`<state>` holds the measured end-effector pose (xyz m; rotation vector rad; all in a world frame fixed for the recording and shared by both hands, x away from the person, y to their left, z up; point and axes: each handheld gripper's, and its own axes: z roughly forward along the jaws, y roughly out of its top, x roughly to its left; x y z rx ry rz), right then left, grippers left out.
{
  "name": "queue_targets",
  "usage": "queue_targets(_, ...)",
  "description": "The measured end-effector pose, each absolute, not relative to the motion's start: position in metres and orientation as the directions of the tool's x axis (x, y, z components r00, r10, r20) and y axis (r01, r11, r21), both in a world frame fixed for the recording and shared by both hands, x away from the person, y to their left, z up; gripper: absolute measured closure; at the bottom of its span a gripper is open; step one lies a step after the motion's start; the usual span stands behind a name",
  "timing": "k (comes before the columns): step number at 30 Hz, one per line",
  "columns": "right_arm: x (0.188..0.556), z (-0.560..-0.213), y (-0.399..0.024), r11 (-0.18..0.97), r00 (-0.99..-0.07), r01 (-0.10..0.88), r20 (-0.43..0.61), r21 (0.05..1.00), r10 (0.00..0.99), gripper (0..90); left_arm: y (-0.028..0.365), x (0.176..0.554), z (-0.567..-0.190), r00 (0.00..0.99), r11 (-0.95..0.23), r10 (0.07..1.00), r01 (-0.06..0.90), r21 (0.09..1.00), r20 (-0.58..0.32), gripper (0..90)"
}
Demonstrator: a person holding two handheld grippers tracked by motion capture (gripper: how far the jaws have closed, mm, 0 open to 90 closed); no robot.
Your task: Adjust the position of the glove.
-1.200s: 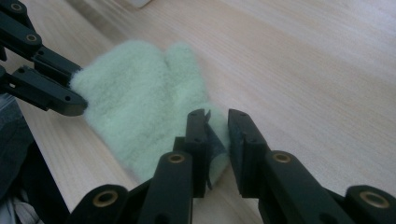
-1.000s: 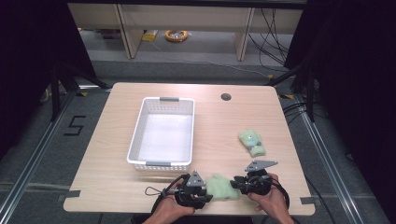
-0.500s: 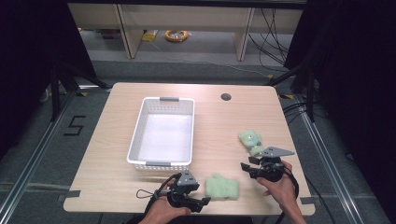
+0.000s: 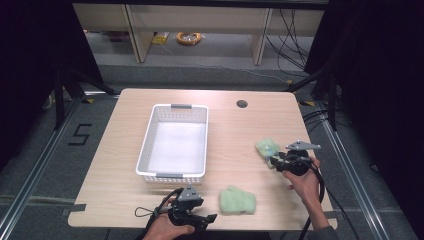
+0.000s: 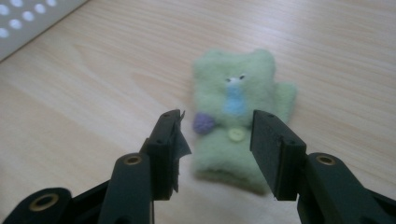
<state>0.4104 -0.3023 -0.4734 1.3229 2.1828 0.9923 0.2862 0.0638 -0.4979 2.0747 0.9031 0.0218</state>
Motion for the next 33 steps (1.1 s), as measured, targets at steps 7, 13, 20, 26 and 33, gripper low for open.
queue_targets(7, 0.432, -0.48, -0.305, 0.281, -0.436, 0.634, 0.034, 0.721, 0.899, 55.3, 0.069, 0.283, -0.499, 0.729, -0.364, 0.614, 0.601, 0.711, -0.302, 28.9)
queue_targets(13, 0.444, -0.483, -0.301, 0.278, -0.416, 0.648, 0.025, 0.709, 0.909, 55.7, 0.07, 0.282, -0.499, 0.731, -0.368, 0.615, 0.599, 0.712, -0.297, 28.7)
queue_targets(20, 0.453, -0.491, -0.298, 0.266, -0.391, 0.689, 0.038, 0.674, 0.919, 55.4, 0.073, 0.285, -0.499, 0.727, -0.362, 0.622, 0.596, 0.717, -0.291, 27.8)
queue_targets(26, 0.456, -0.497, -0.299, 0.259, -0.394, 0.706, 0.062, 0.659, 0.917, 56.6, 0.072, 0.286, -0.499, 0.73, -0.36, 0.62, 0.592, 0.721, -0.289, 26.1)
queue_targets(33, 0.456, -0.498, -0.299, 0.262, -0.4, 0.714, 0.072, 0.649, 0.914, 59.4, 0.072, 0.286, -0.5, 0.736, -0.377, 0.616, 0.588, 0.715, -0.281, 25.6)
